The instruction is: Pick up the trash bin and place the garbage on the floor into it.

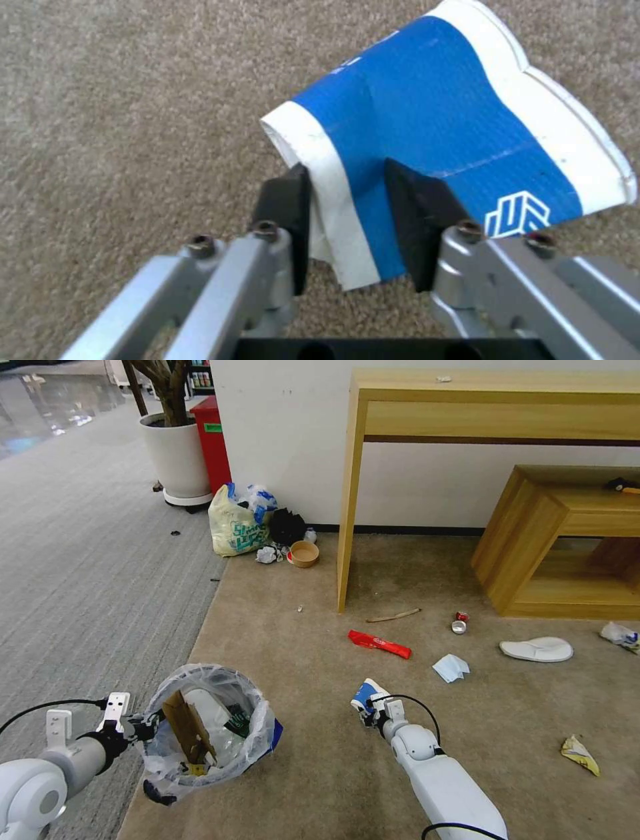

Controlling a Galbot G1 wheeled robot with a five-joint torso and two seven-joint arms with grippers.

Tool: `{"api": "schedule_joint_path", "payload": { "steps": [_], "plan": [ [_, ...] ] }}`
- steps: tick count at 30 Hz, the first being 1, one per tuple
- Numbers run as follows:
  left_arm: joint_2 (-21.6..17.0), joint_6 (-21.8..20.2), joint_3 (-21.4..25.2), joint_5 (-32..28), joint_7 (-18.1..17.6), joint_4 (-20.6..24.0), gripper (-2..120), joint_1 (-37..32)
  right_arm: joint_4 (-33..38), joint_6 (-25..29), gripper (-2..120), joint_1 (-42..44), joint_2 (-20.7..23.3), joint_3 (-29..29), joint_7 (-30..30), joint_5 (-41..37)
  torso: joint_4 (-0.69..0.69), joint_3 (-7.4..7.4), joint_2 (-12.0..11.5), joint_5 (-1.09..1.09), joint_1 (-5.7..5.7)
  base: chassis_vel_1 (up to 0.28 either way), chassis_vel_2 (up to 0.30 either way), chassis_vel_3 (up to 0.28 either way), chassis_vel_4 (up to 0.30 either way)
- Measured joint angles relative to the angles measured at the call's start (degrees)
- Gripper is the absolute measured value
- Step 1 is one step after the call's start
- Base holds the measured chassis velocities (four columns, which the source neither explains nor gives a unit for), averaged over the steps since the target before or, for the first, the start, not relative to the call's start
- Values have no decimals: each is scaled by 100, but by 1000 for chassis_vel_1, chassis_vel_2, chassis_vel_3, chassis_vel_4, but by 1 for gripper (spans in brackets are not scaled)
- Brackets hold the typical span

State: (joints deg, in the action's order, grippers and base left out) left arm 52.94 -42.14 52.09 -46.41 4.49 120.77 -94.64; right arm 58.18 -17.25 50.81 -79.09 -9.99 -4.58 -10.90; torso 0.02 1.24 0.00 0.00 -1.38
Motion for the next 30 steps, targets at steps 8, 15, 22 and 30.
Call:
{"api": "schedule_joint_path", "payload": {
  "steps": [8,15,22,30],
  "plan": [
    [-4,0,29,-9,5,47,0,-42,89,61,6,26,12,-58,27,118,-4,1,0,-2,0,0,0,0,0],
    [7,0,77,-10,17,91,0,-91,455,94,0,155,68,-105,53,229,-3,1,0,-2,0,0,0,0,0],
    [6,0,82,-17,18,124,0,-87,947,154,0,323,148,-223,93,251,-2,1,0,-2,0,0,0,0,0],
    [-52,0,78,-97,-4,169,0,-25,1890,138,0,516,333,-332,140,-118,-3,1,0,-1,0,0,0,0,0]
  ]
}}
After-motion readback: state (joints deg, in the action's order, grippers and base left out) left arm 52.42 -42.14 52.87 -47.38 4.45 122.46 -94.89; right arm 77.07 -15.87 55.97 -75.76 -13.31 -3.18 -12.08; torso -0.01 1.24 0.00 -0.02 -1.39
